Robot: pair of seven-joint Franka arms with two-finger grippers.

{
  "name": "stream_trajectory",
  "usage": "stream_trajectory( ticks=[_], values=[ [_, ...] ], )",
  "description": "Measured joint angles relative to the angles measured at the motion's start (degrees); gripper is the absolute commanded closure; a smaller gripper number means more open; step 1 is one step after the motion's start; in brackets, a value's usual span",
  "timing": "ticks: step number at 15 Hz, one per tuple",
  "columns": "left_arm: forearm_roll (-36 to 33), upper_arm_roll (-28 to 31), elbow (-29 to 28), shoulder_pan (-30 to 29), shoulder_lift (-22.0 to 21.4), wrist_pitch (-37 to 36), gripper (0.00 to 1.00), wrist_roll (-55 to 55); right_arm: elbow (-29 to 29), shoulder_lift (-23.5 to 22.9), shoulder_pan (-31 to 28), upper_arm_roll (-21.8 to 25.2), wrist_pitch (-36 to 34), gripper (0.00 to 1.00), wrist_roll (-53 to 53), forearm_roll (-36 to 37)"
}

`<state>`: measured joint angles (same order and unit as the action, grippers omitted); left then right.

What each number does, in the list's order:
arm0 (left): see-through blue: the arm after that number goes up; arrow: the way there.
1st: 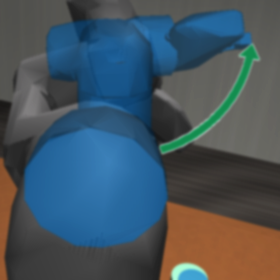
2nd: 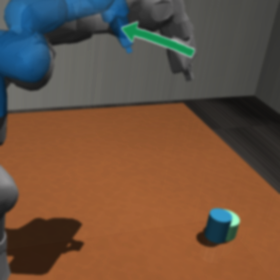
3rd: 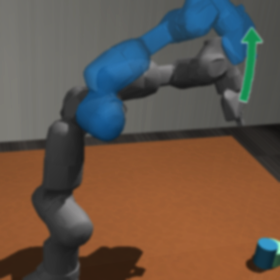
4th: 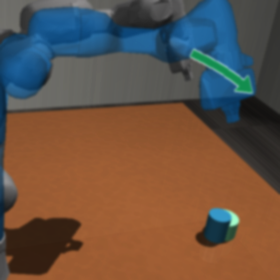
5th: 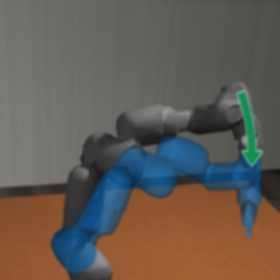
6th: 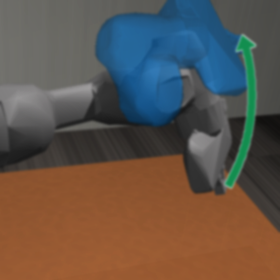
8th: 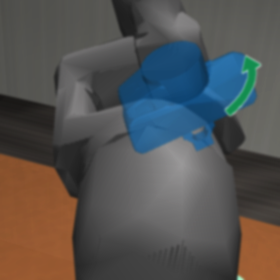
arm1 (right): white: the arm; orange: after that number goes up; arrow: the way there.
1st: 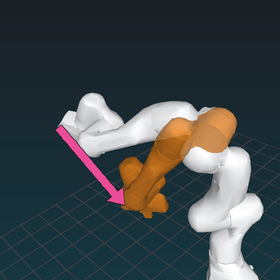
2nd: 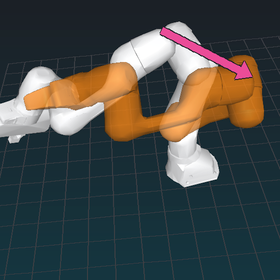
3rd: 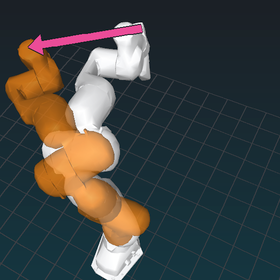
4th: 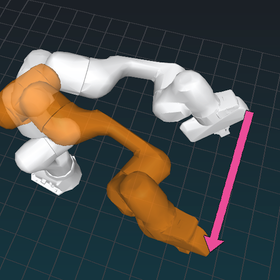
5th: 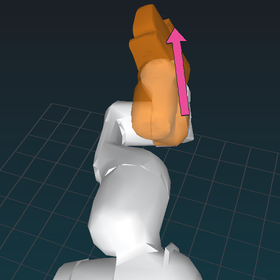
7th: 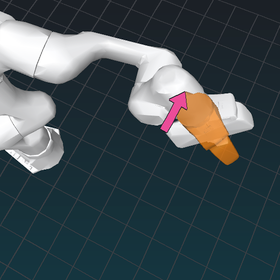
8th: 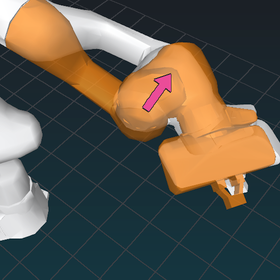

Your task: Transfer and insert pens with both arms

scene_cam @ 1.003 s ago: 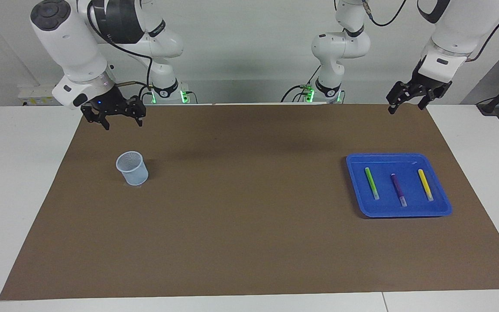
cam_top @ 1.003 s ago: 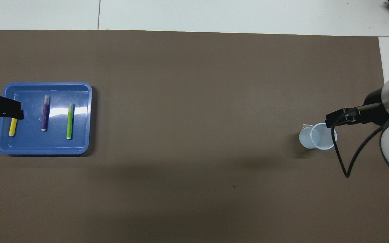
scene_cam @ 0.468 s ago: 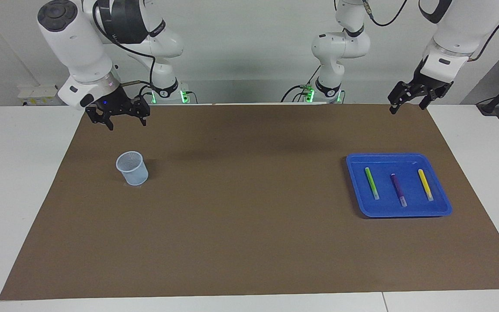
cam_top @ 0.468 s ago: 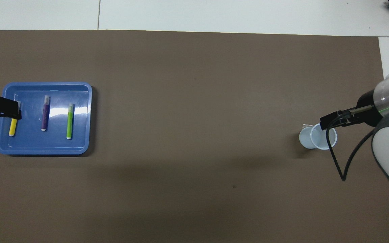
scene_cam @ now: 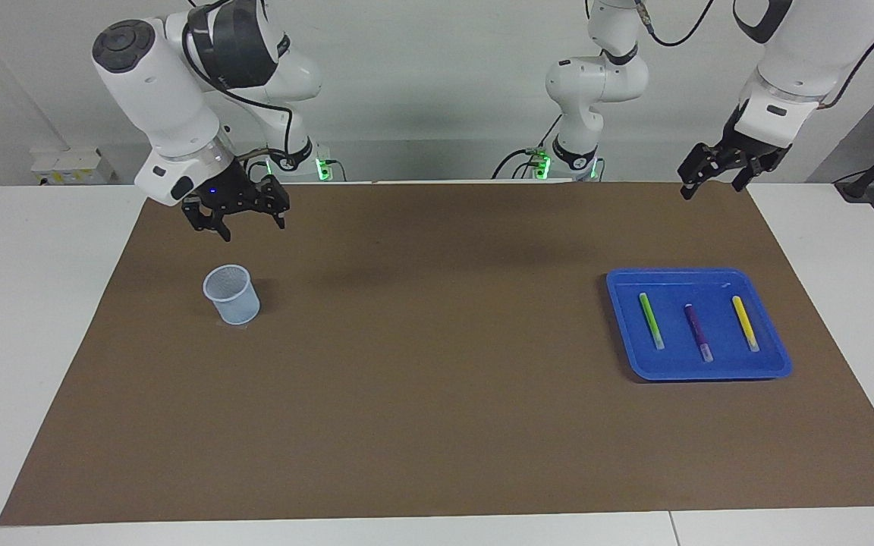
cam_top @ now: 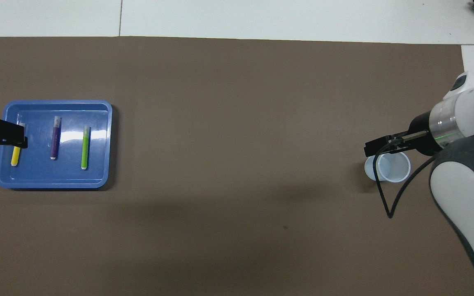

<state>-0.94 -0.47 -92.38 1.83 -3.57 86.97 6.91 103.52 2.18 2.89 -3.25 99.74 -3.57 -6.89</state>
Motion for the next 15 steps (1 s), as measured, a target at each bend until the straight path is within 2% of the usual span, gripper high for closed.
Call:
stream_trajectory(
  ticks=[2, 6, 11, 15],
  values=[
    [0.07, -0.13, -0.03, 0.01, 0.0, -0.19, 0.0, 0.0, 2.12, 0.59, 2.71, -0.26, 3.69, 0.0, 3.82, -0.79],
    [2.01, 0.08, -1.37, -0.65, -0.35, -0.34, 0.0, 0.03, 6.95, 0.68, 7.26, -0.96, 8.5, 0.0, 11.84, -7.52],
    [2.57, 0.2, -11.49, -3.17, -2.41, 8.89, 0.0, -2.59, 9.06, 0.28, 9.43, -0.92, 14.69, 0.0, 19.12, -17.77],
    [2.62, 0.16, -17.25, -3.77, -2.36, 15.48, 0.0, -6.07, 9.82, -3.28, 17.02, -1.04, 27.39, 0.0, 28.04, -24.03]
  ],
)
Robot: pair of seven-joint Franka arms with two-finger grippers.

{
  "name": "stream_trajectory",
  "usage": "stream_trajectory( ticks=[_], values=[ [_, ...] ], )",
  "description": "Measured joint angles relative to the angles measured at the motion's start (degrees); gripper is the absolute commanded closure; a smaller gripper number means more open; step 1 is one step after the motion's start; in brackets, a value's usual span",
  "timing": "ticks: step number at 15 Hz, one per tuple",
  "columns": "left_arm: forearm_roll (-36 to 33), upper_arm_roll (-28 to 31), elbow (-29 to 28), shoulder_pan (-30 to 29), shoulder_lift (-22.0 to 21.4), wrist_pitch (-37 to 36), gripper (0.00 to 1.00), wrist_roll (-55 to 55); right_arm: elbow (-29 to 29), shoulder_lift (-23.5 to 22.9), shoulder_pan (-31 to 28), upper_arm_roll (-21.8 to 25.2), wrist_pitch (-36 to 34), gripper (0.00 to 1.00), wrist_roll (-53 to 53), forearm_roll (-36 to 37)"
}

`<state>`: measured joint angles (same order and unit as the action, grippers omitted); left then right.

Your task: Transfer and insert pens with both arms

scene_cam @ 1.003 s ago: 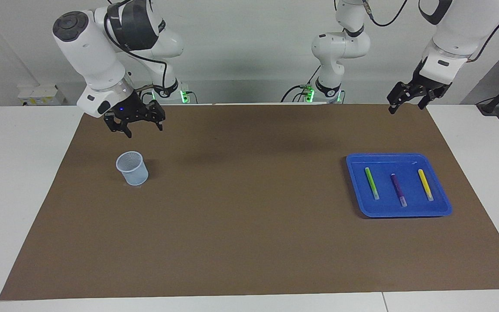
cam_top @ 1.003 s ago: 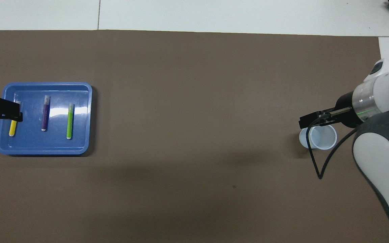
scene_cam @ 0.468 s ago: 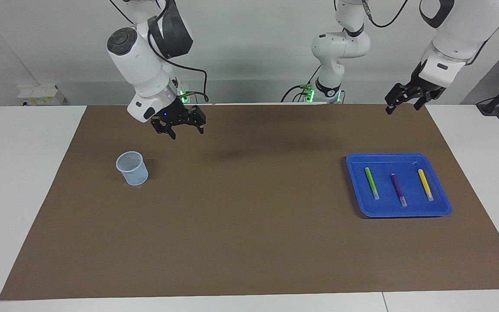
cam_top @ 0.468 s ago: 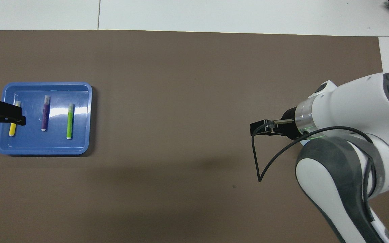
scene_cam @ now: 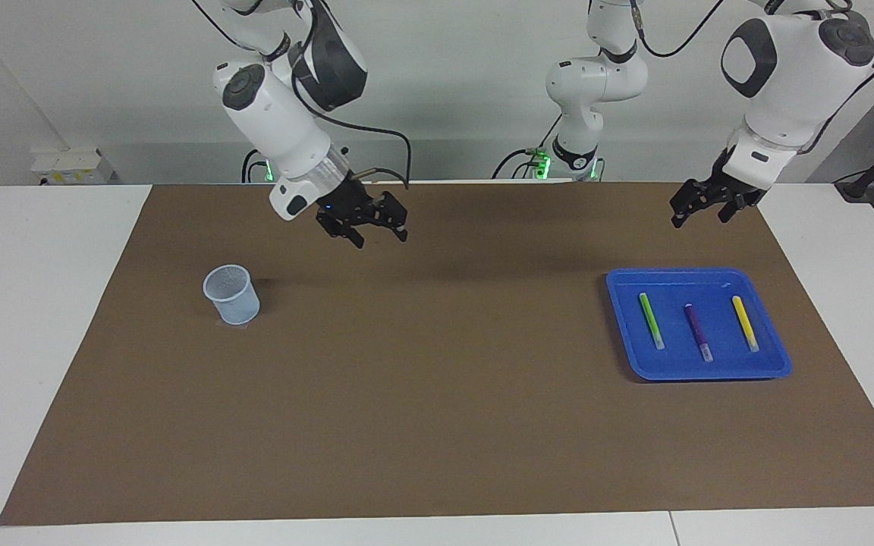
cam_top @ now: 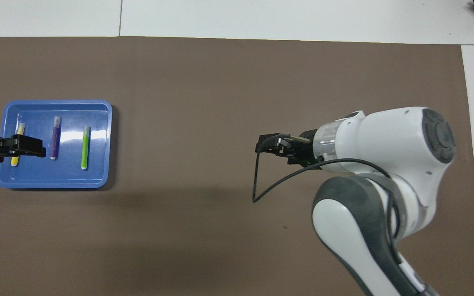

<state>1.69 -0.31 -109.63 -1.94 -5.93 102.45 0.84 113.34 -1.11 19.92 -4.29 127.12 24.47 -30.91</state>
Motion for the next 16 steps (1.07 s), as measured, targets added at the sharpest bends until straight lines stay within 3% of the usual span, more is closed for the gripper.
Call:
stream_trajectory(
  ticks=[5, 9, 14, 16],
  values=[
    [0.06, 0.0, -3.92, -0.73, 4.33, 9.46, 0.0, -0.68, 0.07, -4.06, 7.25, -0.15, 10.71, 0.0, 12.11, -1.01],
    [0.09, -0.26, -6.7, -0.73, 9.96, 19.85, 0.0, -1.1, 0.1, -4.23, 9.61, -0.07, 11.32, 0.0, 15.96, -1.14],
    [0.48, -0.45, -7.16, -0.71, 16.75, 26.9, 0.0, -4.73, 0.25, -5.95, 14.0, -0.11, 14.66, 0.0, 20.64, -1.14],
    [0.67, -0.63, -7.18, -0.62, 19.13, 29.2, 0.06, -4.95, 0.25, -6.1, 13.99, 0.07, 14.7, 0.0, 20.74, -1.15]
  ],
)
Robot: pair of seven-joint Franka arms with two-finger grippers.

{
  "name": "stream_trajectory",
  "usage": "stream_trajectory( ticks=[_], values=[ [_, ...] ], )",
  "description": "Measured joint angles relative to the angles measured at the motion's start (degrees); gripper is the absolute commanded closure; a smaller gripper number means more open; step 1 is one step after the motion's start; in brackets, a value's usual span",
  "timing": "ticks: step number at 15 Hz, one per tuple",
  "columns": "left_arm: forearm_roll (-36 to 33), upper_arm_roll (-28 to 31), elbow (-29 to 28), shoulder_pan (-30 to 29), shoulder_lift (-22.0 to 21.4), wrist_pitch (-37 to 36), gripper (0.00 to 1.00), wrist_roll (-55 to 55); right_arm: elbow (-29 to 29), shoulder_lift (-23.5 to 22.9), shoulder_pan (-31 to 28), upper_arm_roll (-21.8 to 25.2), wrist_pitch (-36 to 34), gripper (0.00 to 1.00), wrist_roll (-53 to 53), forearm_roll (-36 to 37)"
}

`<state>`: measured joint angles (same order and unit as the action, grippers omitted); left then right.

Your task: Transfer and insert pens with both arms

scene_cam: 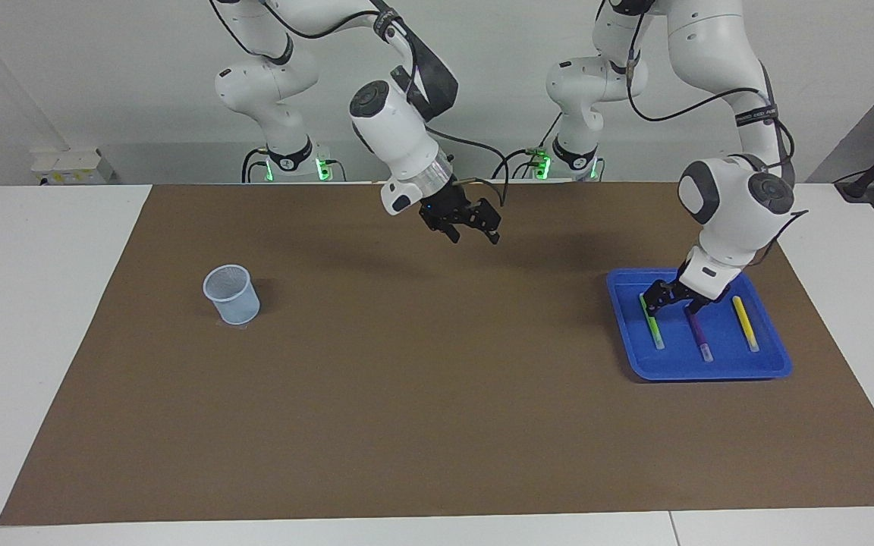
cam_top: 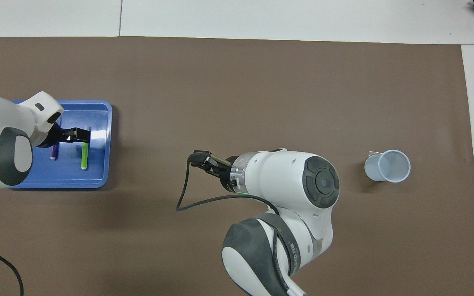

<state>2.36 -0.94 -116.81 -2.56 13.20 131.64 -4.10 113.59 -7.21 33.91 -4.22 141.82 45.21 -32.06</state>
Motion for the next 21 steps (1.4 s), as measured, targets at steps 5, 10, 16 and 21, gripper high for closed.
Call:
stream_trajectory(
  ticks=[5, 10, 16, 21],
  values=[
    [0.66, -0.27, -0.01, 0.17, 2.43, 2.15, 0.1, -0.03, -0.15, 0.0, 0.1, 0.15, 0.07, 0.0, -1.22, -0.01],
    [0.71, -0.28, -2.21, 0.24, 2.49, 2.7, 0.17, -0.04, -0.15, -0.01, -0.54, 0.37, 0.07, 0.0, -4.12, -0.01],
    [0.74, -0.28, -2.97, 0.31, 2.32, 3.27, 0.27, -0.07, -0.15, -0.01, -0.54, 0.37, 0.07, 0.0, -4.14, -0.01],
    [0.78, -0.32, -2.76, 0.52, 2.08, 3.6, 0.69, -0.07, -0.15, -0.01, -0.54, 0.37, 0.07, 0.0, -4.14, -0.01]
  ],
)
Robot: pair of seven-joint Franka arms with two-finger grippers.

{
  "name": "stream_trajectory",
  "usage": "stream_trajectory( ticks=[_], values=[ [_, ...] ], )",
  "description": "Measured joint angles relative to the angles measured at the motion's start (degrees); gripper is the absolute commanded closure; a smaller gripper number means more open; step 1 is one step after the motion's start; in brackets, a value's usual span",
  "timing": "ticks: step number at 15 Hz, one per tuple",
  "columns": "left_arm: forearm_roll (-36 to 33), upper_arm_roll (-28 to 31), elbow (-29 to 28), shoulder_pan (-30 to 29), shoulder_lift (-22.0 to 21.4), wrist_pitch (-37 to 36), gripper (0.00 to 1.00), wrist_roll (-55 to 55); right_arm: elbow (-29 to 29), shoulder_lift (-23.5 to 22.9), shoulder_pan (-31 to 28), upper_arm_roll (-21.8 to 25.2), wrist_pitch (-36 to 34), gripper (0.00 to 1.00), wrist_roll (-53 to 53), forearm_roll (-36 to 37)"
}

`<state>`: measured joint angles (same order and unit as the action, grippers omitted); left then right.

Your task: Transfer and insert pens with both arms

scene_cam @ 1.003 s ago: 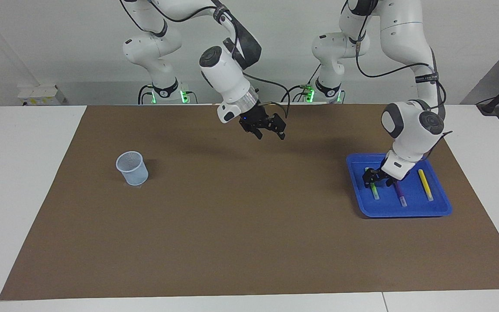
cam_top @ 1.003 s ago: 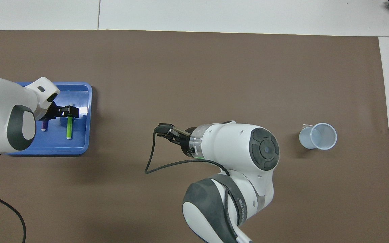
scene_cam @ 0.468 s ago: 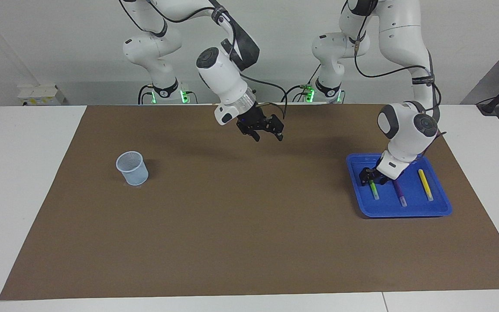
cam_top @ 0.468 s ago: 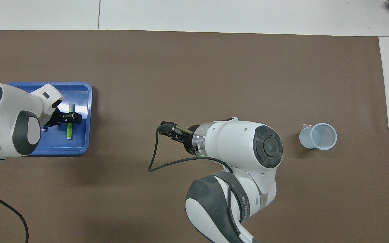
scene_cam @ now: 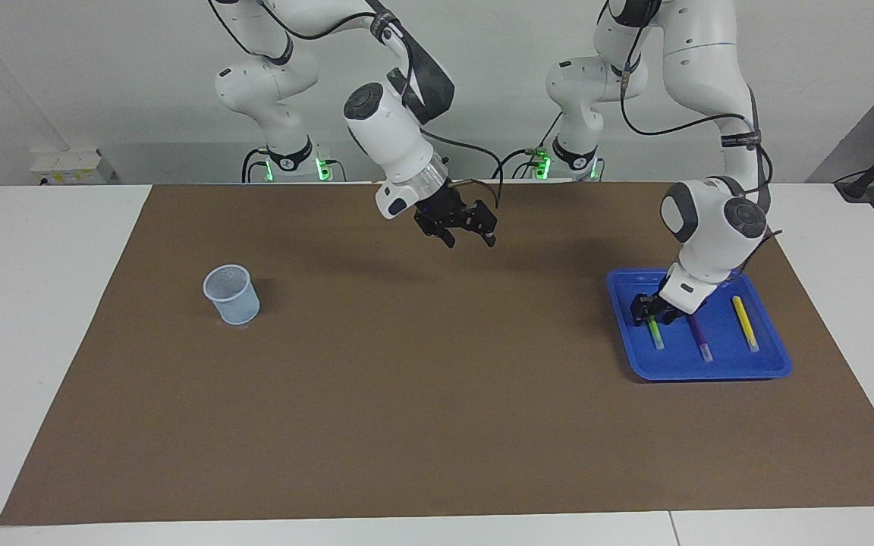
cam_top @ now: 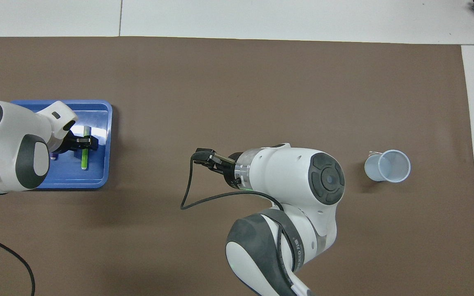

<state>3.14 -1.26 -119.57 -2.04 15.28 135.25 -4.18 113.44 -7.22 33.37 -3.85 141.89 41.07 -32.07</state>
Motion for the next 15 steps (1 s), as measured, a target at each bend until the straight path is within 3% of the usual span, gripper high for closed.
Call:
stream_trajectory(
  ticks=[3, 11, 15],
  values=[
    [0.07, 0.01, 0.07, 0.1, -0.33, 0.06, 0.99, 0.0, 0.0, 0.0, 0.0, 0.0, 0.0, 0.0, -0.07, 0.0],
    [0.11, 0.03, 0.27, 0.09, -0.34, -0.34, 1.0, -0.01, 0.0, 0.0, -0.01, 0.0, 0.0, 0.0, -0.13, 0.0],
    [1.18, 0.08, 3.95, 0.06, -0.3, -6.91, 1.0, 0.56, 0.0, 0.0, -0.01, 0.01, 0.0, 0.0, -0.13, 0.0]
  ],
)
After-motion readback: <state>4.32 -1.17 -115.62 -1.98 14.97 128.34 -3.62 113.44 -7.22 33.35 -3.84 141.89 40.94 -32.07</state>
